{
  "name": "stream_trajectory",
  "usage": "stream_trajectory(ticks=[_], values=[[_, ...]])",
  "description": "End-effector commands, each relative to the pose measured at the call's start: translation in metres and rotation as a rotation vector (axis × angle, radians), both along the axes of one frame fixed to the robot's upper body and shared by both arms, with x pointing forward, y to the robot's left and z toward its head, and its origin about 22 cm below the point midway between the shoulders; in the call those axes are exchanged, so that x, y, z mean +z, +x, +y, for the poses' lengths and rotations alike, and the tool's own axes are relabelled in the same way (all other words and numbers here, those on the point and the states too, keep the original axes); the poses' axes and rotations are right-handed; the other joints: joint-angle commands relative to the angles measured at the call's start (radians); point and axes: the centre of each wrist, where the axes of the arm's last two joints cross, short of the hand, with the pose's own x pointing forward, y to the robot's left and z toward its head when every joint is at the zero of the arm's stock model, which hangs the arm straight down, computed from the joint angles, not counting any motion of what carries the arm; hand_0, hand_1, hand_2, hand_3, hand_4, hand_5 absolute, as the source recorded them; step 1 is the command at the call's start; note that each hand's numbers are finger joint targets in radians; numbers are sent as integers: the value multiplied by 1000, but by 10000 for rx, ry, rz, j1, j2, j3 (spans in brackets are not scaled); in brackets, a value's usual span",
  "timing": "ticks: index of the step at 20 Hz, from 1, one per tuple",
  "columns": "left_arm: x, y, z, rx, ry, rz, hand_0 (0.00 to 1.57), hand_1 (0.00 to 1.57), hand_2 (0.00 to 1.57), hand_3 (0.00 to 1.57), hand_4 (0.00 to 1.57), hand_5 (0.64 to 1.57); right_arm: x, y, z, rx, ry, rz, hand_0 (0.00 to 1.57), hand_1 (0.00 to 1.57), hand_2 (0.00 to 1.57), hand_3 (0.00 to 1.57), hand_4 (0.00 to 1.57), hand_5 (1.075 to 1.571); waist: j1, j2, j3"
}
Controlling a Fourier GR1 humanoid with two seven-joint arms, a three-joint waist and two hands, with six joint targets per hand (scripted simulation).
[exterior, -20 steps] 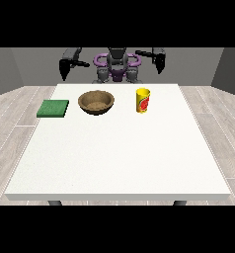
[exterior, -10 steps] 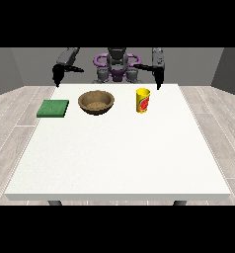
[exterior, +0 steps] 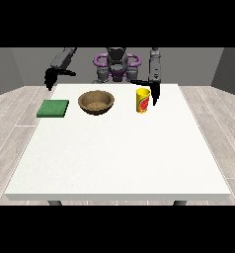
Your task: Pick the cup and pour the ball into the bowl, then pick the bowl and place it on the pad
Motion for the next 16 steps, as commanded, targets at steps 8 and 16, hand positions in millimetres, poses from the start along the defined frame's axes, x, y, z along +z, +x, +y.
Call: stream_trajectory(ticks=[8,16], values=[[-27,17,9,47,-790,304,659,659,914,286,0,1425,-2,-3,-33,-74,54,-150,0,0,0,0,0,1558,-261,95,-1],[-28,19,8,2832,3440,-448,1331,1331,1571,1571,864,1509,29,7,-60,174,6,-941,0,0,0,0,0,1557,-1002,1016,4]])
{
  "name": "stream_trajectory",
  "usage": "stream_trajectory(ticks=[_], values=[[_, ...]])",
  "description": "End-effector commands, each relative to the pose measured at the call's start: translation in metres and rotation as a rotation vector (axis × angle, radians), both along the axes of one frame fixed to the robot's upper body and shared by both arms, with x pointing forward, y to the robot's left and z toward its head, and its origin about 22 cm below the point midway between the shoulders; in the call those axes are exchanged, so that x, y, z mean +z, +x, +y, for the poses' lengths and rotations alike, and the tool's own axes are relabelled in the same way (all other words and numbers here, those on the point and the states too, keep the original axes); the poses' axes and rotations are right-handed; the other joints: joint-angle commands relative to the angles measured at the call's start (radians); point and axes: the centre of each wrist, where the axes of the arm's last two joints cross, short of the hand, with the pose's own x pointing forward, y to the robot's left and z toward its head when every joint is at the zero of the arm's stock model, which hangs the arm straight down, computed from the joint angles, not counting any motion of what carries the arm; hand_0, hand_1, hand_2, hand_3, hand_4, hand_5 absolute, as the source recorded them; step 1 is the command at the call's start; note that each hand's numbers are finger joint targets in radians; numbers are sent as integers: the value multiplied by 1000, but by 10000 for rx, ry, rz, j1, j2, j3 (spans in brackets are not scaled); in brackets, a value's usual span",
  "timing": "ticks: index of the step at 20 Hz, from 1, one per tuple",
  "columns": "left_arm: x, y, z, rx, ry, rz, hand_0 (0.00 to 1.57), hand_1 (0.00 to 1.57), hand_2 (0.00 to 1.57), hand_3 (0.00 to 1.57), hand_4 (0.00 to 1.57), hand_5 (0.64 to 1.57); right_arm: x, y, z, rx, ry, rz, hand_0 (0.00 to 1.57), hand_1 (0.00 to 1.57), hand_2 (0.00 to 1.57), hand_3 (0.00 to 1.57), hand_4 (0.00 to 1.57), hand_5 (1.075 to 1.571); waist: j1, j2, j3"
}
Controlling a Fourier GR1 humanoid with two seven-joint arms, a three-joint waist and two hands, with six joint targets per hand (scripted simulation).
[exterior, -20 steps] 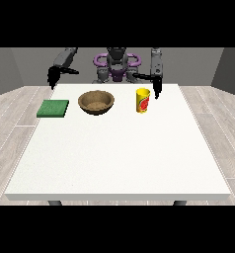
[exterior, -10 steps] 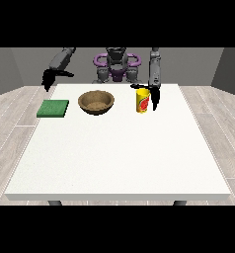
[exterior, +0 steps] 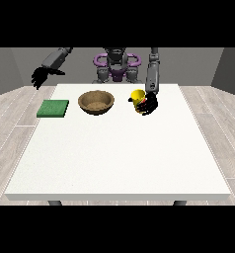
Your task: Pick the cup and pour the ball into the bowl, then pick the bowl and place it on the pad
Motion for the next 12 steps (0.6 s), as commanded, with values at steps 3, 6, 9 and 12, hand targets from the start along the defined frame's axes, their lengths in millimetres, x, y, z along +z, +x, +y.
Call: stream_trajectory(ticks=[3,6,9,12], values=[[-7,7,-20,801,664,-225,1351,1351,1571,1571,881,1502,24,1,-34,-95,-237,-486,0,0,0,0,0,1556,-264,523,-36],[7,12,-42,602,1703,613,1356,1356,1571,1571,950,1525,-21,-12,-48,-783,-143,904,0,0,0,0,0,1555,348,-1060,-18],[10,9,-51,314,2813,1214,1373,1373,1571,1571,1016,1532,-54,-33,-62,-1250,119,2055,0,0,56,0,0,1558,981,-2188,1],[22,13,-84,-387,3642,1644,1381,1381,1571,1571,1033,1536,-61,-36,-70,-1769,19,2755,0,0,0,0,0,1560,1727,-3016,0]])
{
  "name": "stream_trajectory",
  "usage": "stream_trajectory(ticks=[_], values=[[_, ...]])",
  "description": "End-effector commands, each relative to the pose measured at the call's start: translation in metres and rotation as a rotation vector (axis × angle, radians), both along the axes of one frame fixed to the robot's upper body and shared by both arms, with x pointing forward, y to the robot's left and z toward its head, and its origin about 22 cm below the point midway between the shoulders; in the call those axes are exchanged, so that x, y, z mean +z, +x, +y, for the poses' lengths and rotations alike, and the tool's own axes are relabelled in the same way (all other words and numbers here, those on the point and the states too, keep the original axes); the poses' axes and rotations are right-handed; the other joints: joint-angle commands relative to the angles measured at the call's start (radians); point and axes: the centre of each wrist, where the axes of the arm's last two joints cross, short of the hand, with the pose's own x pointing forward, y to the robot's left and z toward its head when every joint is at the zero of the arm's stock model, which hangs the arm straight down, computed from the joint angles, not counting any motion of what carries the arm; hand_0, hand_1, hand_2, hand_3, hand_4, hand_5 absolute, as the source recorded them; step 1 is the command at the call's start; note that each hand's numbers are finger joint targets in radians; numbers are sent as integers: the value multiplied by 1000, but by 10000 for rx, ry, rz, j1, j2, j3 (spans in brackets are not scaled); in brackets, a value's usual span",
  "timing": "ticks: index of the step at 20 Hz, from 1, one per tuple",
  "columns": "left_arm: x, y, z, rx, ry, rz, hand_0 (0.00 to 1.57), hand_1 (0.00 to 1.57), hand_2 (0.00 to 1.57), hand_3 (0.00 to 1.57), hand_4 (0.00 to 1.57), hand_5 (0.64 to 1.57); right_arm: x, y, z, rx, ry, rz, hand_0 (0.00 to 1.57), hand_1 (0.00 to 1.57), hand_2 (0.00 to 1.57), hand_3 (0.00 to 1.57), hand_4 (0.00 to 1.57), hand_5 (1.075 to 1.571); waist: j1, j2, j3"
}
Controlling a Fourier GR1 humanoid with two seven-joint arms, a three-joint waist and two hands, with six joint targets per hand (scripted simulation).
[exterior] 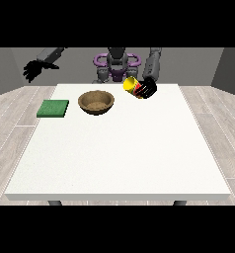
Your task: Pick the cup and pour the ball into the bowl, then pick the bowl and place it on the pad
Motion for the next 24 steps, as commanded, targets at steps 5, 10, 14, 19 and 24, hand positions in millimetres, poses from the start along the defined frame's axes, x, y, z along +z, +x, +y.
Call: stream_trajectory(ticks=[5,10,14,19,24], values=[[12,-3,-63,-494,2208,977,1375,1375,1571,1571,1143,1567,-37,-34,-30,-1313,132,1538,0,0,0,0,0,1558,1121,-1564,-15],[44,9,-82,-359,3041,809,1375,1375,1571,1571,1143,1567,-61,-53,-32,-1156,199,1667,0,0,39,0,0,1558,1246,-1494,-12],[28,-2,-91,-444,4395,829,1346,1346,1571,1571,1048,1569,-53,-45,-32,-934,342,1850,0,0,0,0,0,1554,1108,-1607,-18],[47,-2,-122,-468,5492,234,1015,1015,1571,1571,948,1570,-51,-38,-34,-1210,259,1334,0,0,46,0,0,1550,1098,-1232,-18],[61,-5,-144,-208,6620,-229,562,562,1571,1564,914,1570,-27,-17,-39,-1050,-11,1156,0,0,0,0,0,1537,959,-893,-20]])
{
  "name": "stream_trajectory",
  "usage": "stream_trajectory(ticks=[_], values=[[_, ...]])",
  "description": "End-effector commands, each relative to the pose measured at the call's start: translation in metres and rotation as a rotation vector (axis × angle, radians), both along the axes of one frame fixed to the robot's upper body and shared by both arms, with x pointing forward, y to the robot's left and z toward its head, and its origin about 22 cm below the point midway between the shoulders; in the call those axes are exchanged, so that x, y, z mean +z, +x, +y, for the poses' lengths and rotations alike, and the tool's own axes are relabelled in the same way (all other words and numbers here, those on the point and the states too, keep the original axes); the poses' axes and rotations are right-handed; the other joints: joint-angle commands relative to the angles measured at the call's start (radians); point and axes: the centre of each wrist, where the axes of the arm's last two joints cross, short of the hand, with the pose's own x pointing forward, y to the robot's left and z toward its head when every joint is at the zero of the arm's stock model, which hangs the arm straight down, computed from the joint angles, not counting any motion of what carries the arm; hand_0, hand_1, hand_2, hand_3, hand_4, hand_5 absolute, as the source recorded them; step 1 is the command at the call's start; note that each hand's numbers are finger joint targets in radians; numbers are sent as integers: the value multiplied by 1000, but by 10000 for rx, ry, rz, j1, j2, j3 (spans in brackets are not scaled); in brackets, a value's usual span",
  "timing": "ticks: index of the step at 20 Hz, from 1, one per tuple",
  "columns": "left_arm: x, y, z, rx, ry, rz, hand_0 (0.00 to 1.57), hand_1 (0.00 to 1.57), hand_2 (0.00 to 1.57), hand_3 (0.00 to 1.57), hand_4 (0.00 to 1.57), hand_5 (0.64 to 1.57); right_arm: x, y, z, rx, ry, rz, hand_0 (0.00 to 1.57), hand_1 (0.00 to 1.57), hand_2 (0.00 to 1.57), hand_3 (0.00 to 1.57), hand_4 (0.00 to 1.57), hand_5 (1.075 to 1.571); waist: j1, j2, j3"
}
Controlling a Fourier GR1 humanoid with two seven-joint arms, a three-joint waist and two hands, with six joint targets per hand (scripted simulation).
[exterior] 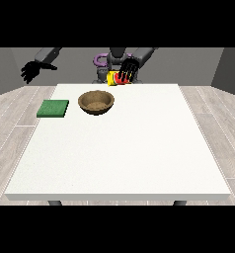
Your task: Pick the cup and pour the ball into the bowl, then pick the bowl and place it on the pad
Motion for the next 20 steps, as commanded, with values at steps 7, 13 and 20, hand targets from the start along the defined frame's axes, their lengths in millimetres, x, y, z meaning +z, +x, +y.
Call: stream_trajectory(ticks=[7,13,20], values=[[6,-19,-39,-328,2699,-1015,432,432,1571,1571,900,1571,20,61,55,333,-197,218,0,0,0,337,0,1525,-137,42,-6],[-5,-41,-53,-780,4113,-1589,0,0,1571,1571,884,1556,28,66,52,841,-62,-410,0,0,0,218,0,1527,-582,579,-5],[21,-32,-71,-1113,6487,-1968,0,0,1571,1571,1246,1395,29,71,57,999,-70,-765,0,0,0,161,0,1516,-739,948,-2]])
